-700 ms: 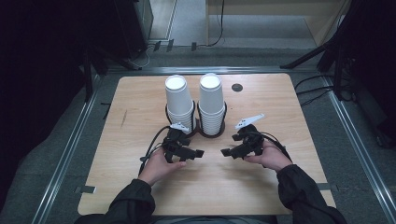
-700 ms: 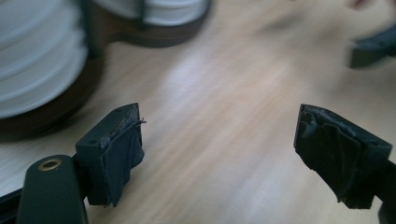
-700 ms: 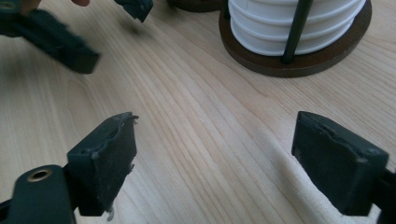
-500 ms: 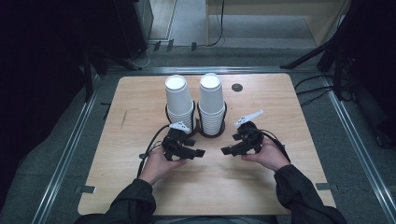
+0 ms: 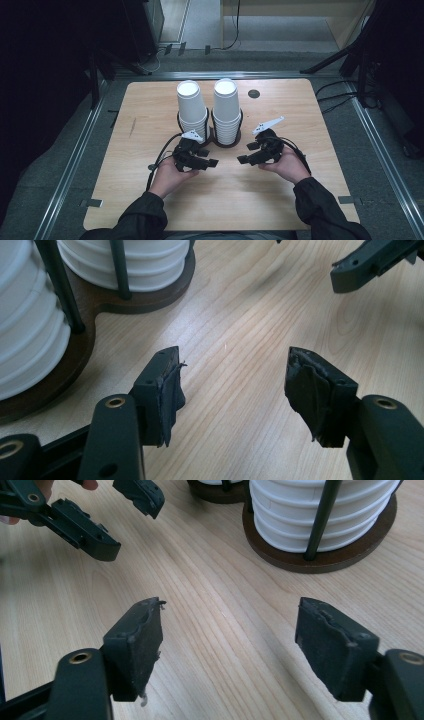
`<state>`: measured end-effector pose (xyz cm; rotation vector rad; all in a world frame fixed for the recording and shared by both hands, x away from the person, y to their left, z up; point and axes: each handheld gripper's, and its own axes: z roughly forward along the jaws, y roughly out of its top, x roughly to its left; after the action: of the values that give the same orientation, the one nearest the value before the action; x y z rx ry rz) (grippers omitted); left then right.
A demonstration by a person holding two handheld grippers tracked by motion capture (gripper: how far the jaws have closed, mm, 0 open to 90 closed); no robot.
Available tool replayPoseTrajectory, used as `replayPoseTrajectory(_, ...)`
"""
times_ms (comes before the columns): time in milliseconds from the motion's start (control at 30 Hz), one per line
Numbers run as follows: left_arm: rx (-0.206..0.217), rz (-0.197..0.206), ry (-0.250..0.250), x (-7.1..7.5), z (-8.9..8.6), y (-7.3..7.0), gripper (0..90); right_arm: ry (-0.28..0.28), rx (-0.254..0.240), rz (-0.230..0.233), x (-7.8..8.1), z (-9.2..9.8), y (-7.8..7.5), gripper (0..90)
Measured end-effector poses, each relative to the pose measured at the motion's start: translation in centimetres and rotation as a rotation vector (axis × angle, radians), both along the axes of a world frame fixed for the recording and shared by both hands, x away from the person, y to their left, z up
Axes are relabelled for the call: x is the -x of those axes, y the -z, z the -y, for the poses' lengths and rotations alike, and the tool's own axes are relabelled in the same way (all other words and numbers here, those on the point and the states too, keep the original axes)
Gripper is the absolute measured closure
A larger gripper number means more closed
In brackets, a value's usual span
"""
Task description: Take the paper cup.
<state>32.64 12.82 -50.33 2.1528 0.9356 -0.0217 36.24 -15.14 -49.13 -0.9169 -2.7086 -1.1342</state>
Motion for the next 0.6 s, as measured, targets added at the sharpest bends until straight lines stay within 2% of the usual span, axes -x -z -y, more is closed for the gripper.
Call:
replayPoseTrajectory(333,0.001,-0.007,0.001,0.04,0.20,-0.06,47.6,-0.024,0.016,0.004,0.24,0.30,-0.10,40.2)
replayPoseTrajectory(467,-0.002,-0.007,0.006,-0.01,0.27,-0.07,50.5,-0.023,0.031,0.016,0.30,0.51,0.04,41.6)
replayPoseTrajectory(600,0.003,-0.017,0.006,-0.12,0.27,-0.07,50.6,-0.017,0.027,0.005,0.25,0.74,0.01,41.7)
